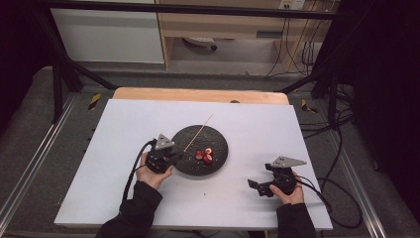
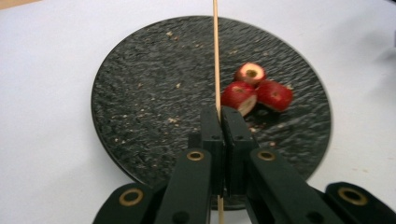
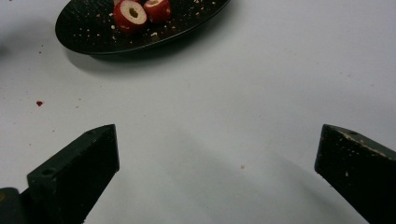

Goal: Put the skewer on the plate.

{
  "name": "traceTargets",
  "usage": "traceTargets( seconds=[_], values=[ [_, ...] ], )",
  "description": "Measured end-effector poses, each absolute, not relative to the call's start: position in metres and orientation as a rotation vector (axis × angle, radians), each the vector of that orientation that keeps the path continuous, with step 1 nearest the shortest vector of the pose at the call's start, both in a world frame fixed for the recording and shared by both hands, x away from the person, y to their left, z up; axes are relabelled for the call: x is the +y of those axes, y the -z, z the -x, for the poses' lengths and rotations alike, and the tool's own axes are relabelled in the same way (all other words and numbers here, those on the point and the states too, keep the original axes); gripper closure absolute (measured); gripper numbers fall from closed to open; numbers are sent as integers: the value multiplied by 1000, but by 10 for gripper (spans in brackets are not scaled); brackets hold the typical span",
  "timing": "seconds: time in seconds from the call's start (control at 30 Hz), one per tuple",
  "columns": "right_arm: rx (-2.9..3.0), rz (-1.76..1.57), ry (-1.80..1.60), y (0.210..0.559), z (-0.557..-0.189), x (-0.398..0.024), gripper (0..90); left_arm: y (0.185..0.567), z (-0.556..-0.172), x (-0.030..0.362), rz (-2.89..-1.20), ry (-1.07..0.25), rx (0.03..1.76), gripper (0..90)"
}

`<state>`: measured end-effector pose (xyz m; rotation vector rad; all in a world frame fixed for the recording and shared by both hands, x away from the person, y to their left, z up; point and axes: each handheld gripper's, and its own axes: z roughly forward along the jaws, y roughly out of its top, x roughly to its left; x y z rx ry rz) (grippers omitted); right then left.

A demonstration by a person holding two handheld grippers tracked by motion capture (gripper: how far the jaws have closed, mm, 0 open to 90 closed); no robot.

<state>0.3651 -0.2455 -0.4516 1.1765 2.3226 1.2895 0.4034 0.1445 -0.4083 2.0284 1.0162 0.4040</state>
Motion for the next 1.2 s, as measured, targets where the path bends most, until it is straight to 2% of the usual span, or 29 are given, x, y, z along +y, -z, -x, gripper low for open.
traceTargets(
  seconds=[0.5, 1.0, 1.2],
  values=[
    [2337, -1174, -1279, 453, -365, -245, 11, 429, -413, 132, -2113, -406, 1093, 882],
    [2338, -1170, -1281, 453, -365, -244, 12, 435, -417, 124, -2122, -400, 1122, 877],
    [2338, -1167, -1281, 453, -365, -244, 11, 430, -414, 131, -2113, -406, 1079, 772]
  ],
)
